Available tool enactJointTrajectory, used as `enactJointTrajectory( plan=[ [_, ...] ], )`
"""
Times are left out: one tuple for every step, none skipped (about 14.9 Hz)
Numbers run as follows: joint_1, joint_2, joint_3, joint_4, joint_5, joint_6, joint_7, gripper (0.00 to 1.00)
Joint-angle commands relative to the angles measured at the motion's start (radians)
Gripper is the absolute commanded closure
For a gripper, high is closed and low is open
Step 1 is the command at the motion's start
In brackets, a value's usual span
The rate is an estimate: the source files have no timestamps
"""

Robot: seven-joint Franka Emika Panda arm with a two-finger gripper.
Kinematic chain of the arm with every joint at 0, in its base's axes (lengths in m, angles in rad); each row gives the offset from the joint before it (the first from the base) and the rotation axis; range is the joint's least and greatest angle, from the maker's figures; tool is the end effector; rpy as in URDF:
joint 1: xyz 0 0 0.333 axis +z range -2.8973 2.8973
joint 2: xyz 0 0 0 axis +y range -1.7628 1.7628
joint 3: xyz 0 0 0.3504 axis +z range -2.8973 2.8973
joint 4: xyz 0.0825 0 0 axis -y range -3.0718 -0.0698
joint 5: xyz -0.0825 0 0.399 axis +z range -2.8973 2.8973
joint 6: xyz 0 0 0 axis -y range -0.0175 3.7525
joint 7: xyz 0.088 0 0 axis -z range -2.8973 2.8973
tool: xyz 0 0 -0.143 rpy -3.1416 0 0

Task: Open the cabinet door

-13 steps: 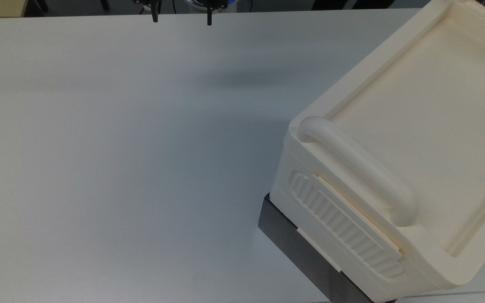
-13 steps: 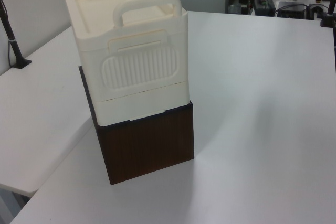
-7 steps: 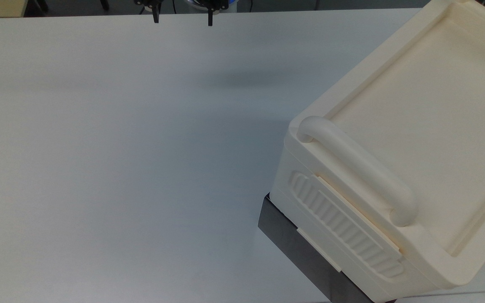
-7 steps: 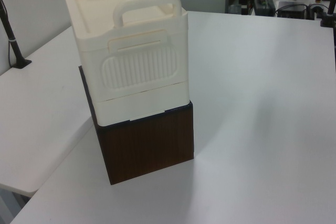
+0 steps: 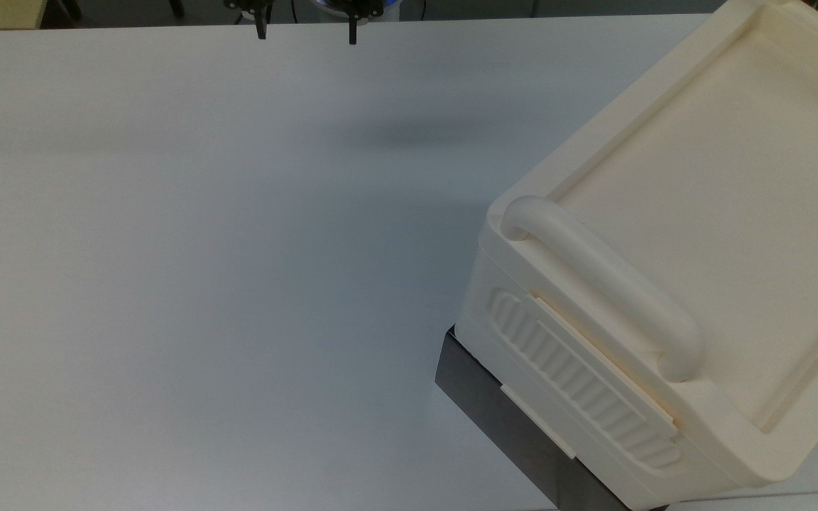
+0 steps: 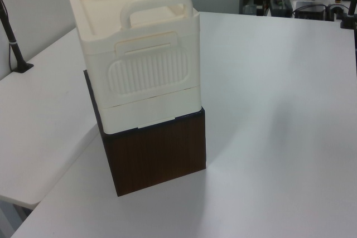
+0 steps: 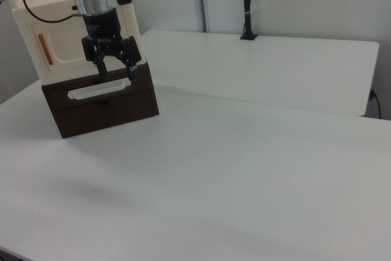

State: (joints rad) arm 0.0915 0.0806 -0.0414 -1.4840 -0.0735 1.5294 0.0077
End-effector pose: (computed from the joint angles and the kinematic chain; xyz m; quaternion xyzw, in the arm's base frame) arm 0.5916 0.0199 0.6151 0.9989 0.0203 -0.0164 0.0389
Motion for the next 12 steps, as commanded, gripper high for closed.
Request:
enactJointTrajectory(
  plan=[
    [0.022,-0.010,0.014,-0.012,0.046,0.000,-0.078,0.00],
    [0.048,-0.012,0.014,-0.007,0.063,0.002,-0.101,0.00],
    [0.065,-0.012,0.012,-0.006,0.075,0.002,-0.113,0.00],
    [0.082,-0.012,0.014,0.008,0.081,0.015,-0.123,0.00],
    [0.105,-0.012,0.014,0.016,0.089,0.043,-0.132,0.00],
    [0.134,-0.010,0.014,0.016,0.089,0.079,-0.140,0.00],
    [0.163,-0.007,0.014,0.016,0.089,0.116,-0.143,0.00],
    [0.189,-0.004,0.014,0.016,0.089,0.153,-0.144,0.00],
    [0.230,0.016,0.014,0.019,0.089,0.210,-0.150,0.00],
    [0.258,0.025,0.014,0.021,0.087,0.247,-0.150,0.00],
    [0.281,0.037,0.014,0.021,0.086,0.280,-0.150,0.00],
    [0.302,0.044,0.014,0.021,0.084,0.300,-0.150,0.00]
  ],
)
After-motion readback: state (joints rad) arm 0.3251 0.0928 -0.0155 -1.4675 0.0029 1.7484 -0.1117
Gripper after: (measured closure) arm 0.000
